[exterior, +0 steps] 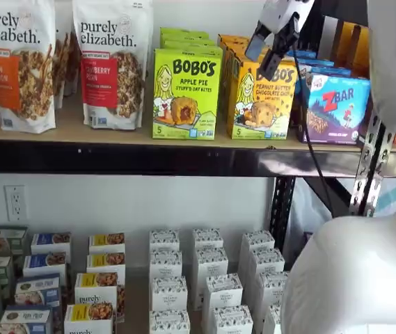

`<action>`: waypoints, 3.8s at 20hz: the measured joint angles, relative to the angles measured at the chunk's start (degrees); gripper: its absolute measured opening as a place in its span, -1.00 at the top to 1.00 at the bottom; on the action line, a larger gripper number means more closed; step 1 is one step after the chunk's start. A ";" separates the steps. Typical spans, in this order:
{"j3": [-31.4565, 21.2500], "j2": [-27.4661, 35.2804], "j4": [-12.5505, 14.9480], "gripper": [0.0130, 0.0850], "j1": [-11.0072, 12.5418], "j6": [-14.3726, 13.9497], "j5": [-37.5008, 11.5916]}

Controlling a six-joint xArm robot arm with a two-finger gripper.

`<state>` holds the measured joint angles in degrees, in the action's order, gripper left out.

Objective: Pick up the orange box on the top shelf, the fifth box from the left

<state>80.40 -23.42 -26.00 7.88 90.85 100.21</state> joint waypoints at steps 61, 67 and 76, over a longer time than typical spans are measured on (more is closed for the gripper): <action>9.64 15.18 3.50 -1.00 4.68 7.53 -7.32; 11.93 17.01 4.89 -1.00 3.95 6.87 -4.02; 9.27 15.72 5.31 -1.00 2.73 6.31 -7.63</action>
<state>89.68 -7.70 -20.68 10.60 97.15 92.58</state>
